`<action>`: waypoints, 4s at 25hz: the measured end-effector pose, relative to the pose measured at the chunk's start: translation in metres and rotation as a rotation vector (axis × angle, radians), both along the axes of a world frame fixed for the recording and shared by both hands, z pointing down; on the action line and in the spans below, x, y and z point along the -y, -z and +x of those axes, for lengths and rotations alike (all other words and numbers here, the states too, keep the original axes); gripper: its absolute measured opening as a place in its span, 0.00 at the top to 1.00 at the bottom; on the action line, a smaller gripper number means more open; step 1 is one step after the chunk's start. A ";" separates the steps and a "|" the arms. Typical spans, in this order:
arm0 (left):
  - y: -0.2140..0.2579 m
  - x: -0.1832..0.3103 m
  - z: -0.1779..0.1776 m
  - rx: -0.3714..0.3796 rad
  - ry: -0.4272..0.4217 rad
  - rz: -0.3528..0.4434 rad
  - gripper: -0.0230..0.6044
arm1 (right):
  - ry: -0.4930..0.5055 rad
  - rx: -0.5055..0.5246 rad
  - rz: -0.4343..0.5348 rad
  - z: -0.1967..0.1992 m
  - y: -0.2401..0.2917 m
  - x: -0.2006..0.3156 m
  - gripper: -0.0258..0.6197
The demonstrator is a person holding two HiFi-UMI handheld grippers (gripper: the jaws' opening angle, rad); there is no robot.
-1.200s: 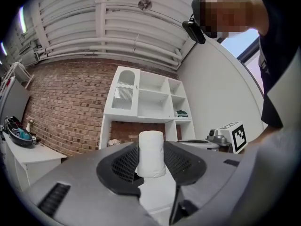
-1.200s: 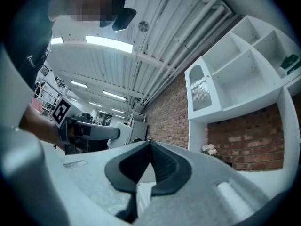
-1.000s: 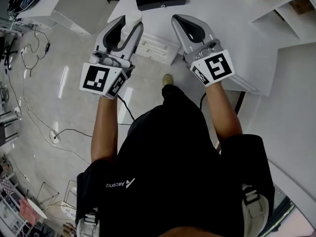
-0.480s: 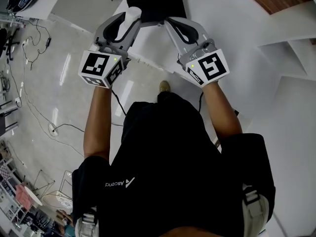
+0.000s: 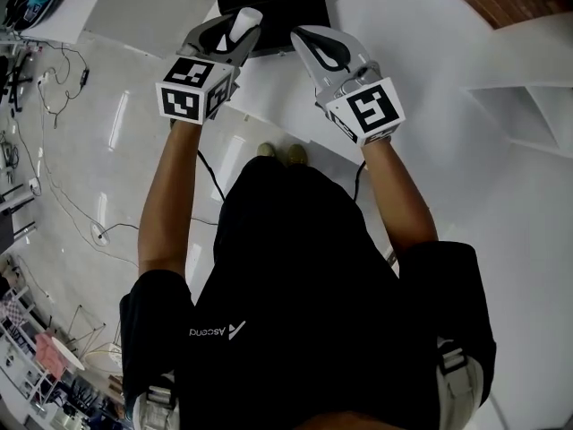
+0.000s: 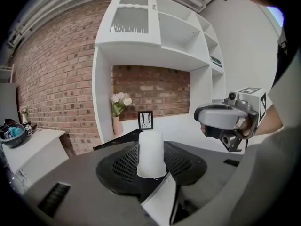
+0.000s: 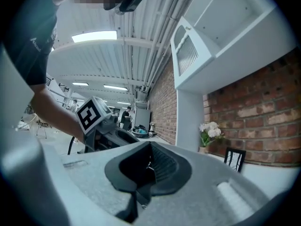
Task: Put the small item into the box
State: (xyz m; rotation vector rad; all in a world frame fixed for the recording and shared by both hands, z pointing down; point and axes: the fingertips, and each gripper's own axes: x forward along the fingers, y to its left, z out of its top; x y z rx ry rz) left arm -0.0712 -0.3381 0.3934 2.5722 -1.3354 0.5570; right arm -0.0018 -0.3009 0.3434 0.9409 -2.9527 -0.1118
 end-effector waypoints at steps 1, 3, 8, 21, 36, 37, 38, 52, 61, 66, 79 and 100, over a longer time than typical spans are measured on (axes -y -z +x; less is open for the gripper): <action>-0.004 0.006 0.002 0.010 -0.008 -0.029 0.70 | -0.006 -0.007 -0.004 -0.001 0.000 0.005 0.96; -0.016 0.014 0.004 0.036 -0.021 -0.087 0.70 | -0.017 -0.014 -0.015 0.000 -0.004 0.013 0.96; -0.056 0.031 0.003 0.131 -0.031 -0.213 0.70 | -0.033 -0.011 -0.039 0.002 -0.018 0.023 0.96; -0.134 0.052 0.005 0.324 -0.099 -0.487 0.70 | -0.077 0.012 -0.071 0.014 -0.027 0.031 0.96; -0.186 0.054 0.005 0.471 -0.140 -0.640 0.70 | -0.104 0.054 -0.079 0.027 -0.034 0.038 0.96; -0.188 0.050 0.006 0.468 -0.149 -0.657 0.70 | -0.103 0.052 -0.080 0.027 -0.034 0.038 0.96; -0.189 0.048 0.006 0.469 -0.154 -0.664 0.70 | -0.101 0.051 -0.082 0.026 -0.035 0.038 0.96; -0.172 0.060 0.006 0.464 -0.137 -0.570 0.65 | -0.105 0.040 -0.100 0.033 -0.038 0.035 0.96; -0.142 0.061 0.000 0.361 -0.105 -0.492 0.65 | -0.099 0.041 -0.108 0.025 -0.038 0.037 0.96; -0.098 0.056 -0.004 0.219 -0.059 -0.382 0.65 | -0.097 0.038 -0.104 0.021 -0.027 0.032 0.96; 0.059 -0.004 -0.004 -0.207 -0.069 0.158 0.81 | -0.083 0.086 -0.051 0.003 0.016 0.009 0.96; 0.105 -0.094 0.004 -0.366 -0.137 0.368 0.97 | -0.057 0.108 0.081 -0.032 0.055 -0.058 0.96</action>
